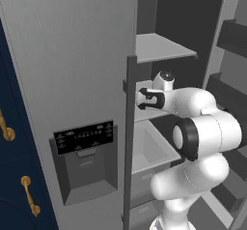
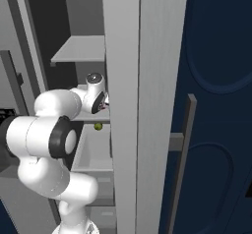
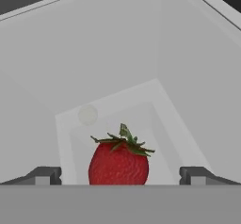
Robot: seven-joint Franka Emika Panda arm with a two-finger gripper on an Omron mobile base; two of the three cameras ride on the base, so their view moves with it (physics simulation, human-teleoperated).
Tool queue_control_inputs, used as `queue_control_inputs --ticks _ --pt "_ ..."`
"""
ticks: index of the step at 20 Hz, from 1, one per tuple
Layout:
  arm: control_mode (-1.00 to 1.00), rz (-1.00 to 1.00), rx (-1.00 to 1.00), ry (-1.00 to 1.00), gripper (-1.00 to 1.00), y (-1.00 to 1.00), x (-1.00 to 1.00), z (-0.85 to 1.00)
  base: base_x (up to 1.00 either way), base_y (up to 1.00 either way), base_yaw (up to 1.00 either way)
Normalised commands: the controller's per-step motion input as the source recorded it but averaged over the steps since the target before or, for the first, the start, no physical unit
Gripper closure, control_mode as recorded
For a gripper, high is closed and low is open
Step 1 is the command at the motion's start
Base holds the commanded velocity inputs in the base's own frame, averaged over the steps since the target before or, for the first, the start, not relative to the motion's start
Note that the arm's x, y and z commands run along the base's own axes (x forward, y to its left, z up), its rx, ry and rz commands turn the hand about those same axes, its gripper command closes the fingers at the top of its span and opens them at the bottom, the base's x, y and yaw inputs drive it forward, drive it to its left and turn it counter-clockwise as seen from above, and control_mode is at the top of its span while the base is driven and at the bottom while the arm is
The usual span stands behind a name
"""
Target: Take the strawberry from the fridge and place it on top of the pancake, located on the dining counter.
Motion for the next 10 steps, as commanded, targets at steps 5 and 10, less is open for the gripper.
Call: queue_control_inputs --ticks 5,10 --pt "-1.0 0.0 0.0 0.01 -1.0 0.07 0.07 -0.23 0.0 0.0 0.0" --pt "-1.0 0.0 0.0 0.1 -1.0 0.12 0.01 -0.34 0.0 0.0 0.0"
